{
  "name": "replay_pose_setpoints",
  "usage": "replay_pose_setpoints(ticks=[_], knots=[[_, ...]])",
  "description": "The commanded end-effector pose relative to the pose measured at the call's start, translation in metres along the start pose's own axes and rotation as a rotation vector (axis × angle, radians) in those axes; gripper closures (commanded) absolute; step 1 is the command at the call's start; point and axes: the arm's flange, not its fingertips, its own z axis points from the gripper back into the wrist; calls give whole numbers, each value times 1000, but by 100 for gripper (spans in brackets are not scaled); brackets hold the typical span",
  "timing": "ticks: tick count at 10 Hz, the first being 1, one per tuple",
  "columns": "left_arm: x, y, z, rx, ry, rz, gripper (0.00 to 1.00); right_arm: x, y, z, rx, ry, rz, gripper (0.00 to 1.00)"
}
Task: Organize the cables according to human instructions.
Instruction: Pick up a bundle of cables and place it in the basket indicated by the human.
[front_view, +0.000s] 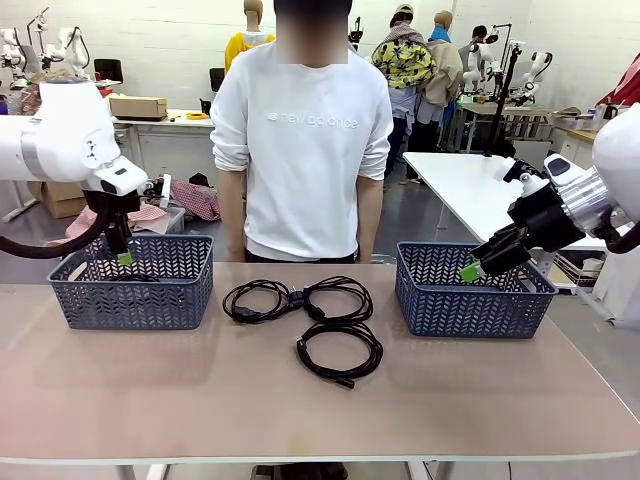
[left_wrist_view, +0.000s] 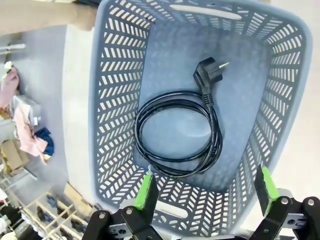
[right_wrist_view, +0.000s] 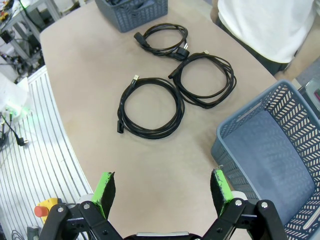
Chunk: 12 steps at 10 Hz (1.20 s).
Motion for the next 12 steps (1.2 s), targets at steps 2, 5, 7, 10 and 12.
replay_pose_setpoints(ticks=[2,5,7,10,12], knots=[[1,-1,-2,6,4,-17,0,1,-3,-1,18,-28,18,0],[1,-1,-2,6,4,-17,0,1,-3,-1,18,-28,18,0],[14,-18,9,0,-51,12,0,1,-3,-1,18,-28,18,0],[36,-69,30,-11,-128,48,0,1,-3,-1,18,-28,18,0],[49,-104,39,-56,-137,16,0,1,-3,-1,18,-28,18,0]])
